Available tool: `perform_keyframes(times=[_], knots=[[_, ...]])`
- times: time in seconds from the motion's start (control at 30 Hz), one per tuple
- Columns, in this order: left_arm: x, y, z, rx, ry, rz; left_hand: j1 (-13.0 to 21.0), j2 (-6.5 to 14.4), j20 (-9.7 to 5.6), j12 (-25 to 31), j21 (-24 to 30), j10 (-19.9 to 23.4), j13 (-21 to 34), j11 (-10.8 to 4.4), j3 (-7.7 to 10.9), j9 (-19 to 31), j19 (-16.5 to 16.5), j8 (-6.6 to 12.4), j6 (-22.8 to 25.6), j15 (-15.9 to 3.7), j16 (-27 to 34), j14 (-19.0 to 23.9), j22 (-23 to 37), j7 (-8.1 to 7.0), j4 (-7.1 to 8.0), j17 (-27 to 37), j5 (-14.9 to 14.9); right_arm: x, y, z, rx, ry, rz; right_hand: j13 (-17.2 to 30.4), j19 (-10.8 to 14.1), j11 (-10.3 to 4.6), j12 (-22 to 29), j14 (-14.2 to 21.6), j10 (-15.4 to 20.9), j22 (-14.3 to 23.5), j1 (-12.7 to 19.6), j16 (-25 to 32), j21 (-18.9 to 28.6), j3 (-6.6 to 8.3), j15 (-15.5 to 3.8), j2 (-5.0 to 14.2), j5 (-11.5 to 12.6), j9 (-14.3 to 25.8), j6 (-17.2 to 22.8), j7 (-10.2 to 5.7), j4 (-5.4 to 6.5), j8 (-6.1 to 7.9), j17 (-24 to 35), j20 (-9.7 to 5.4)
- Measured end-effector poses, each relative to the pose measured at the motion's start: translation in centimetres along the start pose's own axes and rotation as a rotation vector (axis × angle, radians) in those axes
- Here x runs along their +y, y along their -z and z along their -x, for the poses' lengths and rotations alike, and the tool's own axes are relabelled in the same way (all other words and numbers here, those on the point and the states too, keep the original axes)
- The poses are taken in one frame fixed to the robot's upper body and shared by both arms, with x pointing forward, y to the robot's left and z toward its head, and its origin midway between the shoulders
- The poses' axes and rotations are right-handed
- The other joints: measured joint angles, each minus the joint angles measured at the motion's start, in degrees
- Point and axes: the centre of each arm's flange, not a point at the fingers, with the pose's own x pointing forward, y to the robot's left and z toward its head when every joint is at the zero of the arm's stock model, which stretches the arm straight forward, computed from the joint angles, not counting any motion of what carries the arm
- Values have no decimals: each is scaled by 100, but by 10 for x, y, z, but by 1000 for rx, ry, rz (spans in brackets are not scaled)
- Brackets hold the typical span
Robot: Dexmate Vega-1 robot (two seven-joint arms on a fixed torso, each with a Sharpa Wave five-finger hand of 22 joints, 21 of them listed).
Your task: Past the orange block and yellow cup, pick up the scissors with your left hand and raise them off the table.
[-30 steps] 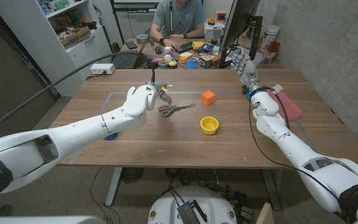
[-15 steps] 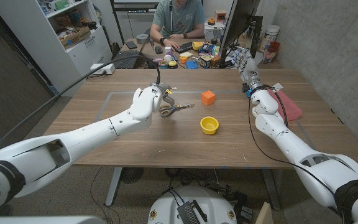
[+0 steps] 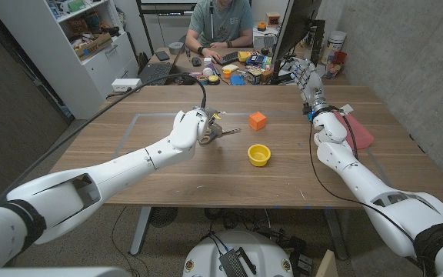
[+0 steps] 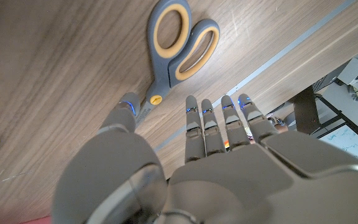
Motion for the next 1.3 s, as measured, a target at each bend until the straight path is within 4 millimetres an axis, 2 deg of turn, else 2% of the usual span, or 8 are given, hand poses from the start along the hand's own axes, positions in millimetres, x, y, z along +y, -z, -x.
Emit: perform_keyframes(times=[0.73, 1.3], knots=[[-4, -8, -6, 13, 2, -95, 24, 24, 100, 0, -24, -31, 0, 28, -23, 0, -44, 0, 29, 9, 0, -60, -1, 32, -24, -1, 0, -13, 7, 9, 9, 44, -14, 0, -21, 0, 0, 0, 0, 0, -31, 0, 0, -19, 0, -31, 41, 0, -1, 1, 20, 0, 0, -21], [-6, -3, -15, 27, 45, -99, 69, 69, 141, 0, -45, -30, 0, 28, 26, 0, -127, 0, 9, 11, 0, -119, -14, 52, -72, -14, 0, -22, 12, 13, 16, 77, -19, 0, -21, 0, 0, 0, 0, 29, -31, 0, 0, -19, 0, -31, 41, 0, -1, 1, 19, 0, 0, -21]])
